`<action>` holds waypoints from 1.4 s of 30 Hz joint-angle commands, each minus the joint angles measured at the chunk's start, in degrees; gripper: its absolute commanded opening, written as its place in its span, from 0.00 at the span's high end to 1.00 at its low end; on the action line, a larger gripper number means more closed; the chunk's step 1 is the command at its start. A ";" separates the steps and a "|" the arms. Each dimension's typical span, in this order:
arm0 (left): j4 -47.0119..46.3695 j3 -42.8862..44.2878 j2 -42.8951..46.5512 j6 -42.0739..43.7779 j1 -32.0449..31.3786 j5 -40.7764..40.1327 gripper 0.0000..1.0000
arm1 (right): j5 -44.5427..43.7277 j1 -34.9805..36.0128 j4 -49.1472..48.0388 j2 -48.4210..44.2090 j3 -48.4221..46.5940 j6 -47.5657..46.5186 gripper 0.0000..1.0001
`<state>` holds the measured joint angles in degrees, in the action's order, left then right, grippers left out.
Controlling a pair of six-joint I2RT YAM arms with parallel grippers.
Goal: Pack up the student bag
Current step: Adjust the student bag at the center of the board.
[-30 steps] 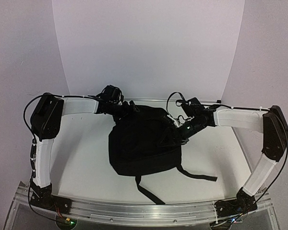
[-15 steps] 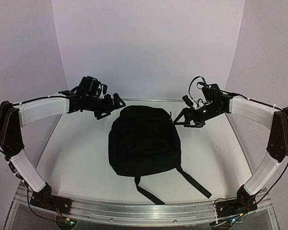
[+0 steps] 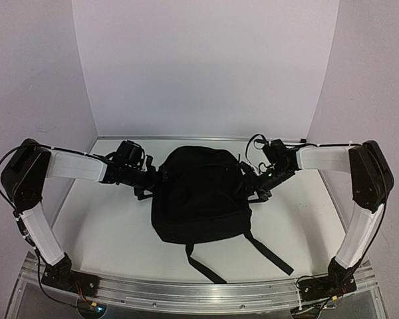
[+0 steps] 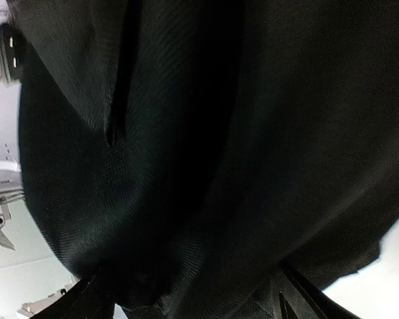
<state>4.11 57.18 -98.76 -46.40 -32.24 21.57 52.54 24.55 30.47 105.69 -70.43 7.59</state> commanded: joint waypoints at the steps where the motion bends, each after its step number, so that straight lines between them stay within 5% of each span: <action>1: -7.81 8.90 -7.99 2.86 -0.36 6.29 0.03 | 4.46 7.84 -1.02 -3.22 2.82 0.02 0.20; 5: -2.91 17.39 -12.18 6.29 -0.23 6.63 0.04 | 6.29 13.07 -0.89 -5.47 3.96 -1.06 0.20; 9: 9.18 25.36 -9.35 14.42 0.53 -2.44 0.02 | 4.78 13.28 -0.50 -9.07 3.49 -1.47 0.19; 15: 18.88 28.48 0.55 22.51 -0.76 -10.14 0.02 | 4.30 3.52 -0.53 -15.36 6.66 -0.51 0.19; 19: 22.14 28.74 3.51 27.47 -7.37 -14.12 0.05 | 1.80 -0.65 -1.02 -18.63 11.10 -0.33 0.20; 33: 39.91 50.57 -13.88 40.89 -27.69 -23.26 0.55 | -0.08 -1.68 -7.53 -10.75 7.75 8.29 0.33; 42: 44.32 59.06 -21.92 43.11 -29.89 -24.76 0.62 | 0.17 -1.65 -7.93 -8.12 6.17 9.46 0.34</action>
<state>45.36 110.69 -119.31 -5.64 -62.36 -1.09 52.40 22.65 24.93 96.21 -61.48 16.12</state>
